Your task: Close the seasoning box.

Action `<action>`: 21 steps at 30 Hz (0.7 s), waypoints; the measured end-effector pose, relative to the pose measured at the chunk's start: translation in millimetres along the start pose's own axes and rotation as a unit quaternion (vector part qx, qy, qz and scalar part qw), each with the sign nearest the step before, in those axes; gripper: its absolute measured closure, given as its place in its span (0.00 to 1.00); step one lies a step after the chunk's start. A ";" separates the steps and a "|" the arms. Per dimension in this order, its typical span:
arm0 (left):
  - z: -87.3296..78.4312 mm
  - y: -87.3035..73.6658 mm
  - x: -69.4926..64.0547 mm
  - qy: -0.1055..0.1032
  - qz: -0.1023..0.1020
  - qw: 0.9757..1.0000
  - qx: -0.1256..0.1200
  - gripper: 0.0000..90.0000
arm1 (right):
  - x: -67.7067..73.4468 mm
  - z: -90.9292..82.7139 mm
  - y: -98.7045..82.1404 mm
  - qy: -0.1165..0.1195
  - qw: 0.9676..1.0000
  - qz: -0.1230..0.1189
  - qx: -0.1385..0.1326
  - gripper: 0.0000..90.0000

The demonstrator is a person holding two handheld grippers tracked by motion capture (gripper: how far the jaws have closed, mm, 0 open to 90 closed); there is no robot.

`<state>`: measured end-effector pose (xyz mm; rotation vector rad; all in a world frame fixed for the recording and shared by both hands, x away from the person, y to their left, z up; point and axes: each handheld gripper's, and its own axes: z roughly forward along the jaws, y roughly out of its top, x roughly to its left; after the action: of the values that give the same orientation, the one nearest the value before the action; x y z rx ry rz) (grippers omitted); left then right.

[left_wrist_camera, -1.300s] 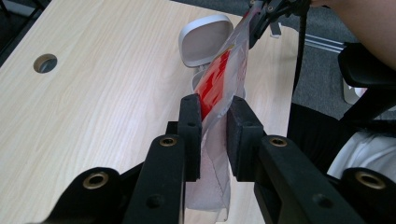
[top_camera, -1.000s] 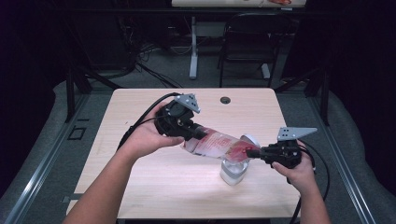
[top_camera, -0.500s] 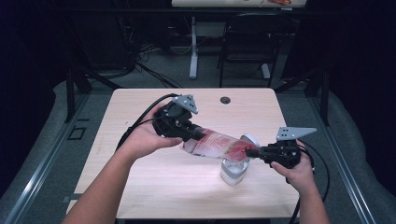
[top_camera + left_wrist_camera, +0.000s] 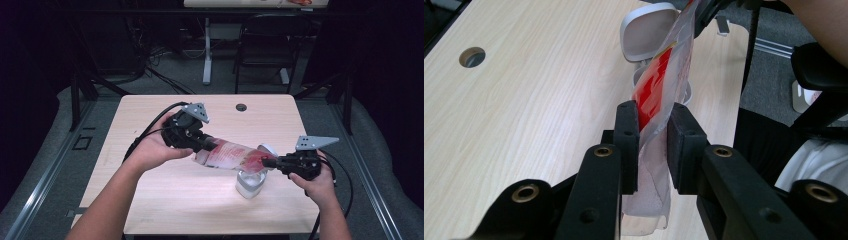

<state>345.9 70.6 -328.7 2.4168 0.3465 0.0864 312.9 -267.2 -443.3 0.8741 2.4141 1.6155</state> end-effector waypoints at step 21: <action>3.8 -27.3 8.1 -0.006 -0.022 1.000 -0.017 0.86 | 0.4 2.5 -0.8 0.003 1.000 0.000 -0.018 0.91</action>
<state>348.1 90.3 -349.5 2.3747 0.3887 0.0585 313.3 -265.2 -445.0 0.8653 2.3812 1.6573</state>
